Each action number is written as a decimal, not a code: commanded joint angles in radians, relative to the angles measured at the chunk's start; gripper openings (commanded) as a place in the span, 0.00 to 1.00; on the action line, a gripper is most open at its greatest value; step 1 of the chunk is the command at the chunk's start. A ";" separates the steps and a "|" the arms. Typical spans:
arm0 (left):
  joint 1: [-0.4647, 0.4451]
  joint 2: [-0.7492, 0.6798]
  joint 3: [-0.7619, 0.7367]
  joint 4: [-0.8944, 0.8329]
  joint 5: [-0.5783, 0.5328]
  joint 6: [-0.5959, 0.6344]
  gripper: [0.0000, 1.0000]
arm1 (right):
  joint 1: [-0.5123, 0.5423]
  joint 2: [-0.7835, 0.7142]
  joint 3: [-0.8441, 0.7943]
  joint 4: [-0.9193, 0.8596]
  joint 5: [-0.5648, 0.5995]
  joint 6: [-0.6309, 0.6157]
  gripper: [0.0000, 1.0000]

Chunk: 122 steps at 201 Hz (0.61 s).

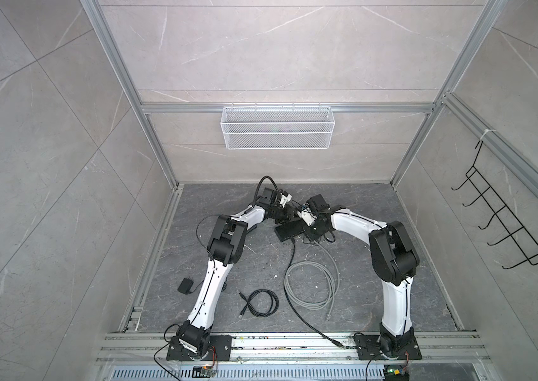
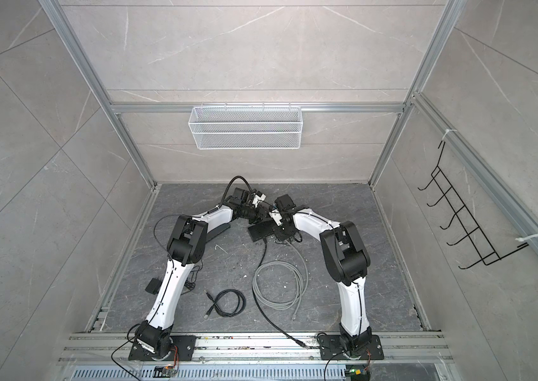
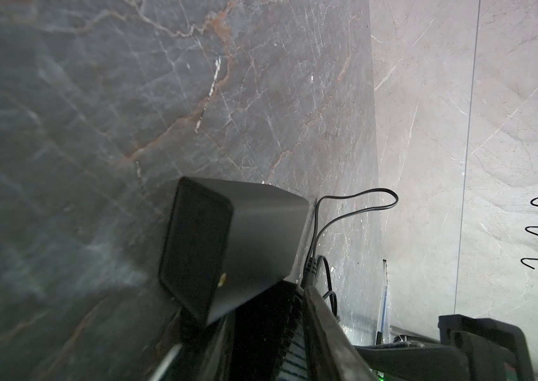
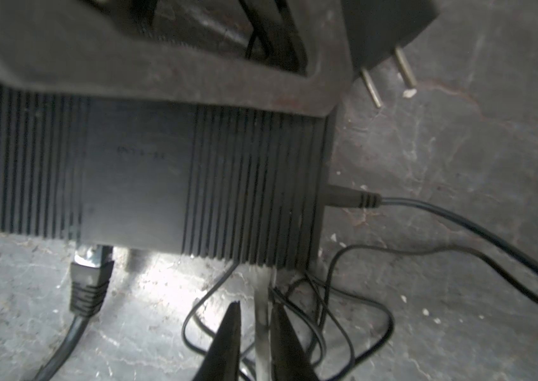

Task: Insert the plug into the switch port

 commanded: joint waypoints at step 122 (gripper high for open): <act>-0.020 -0.033 -0.065 -0.062 -0.032 0.000 0.39 | 0.014 0.012 0.013 -0.026 0.079 0.006 0.10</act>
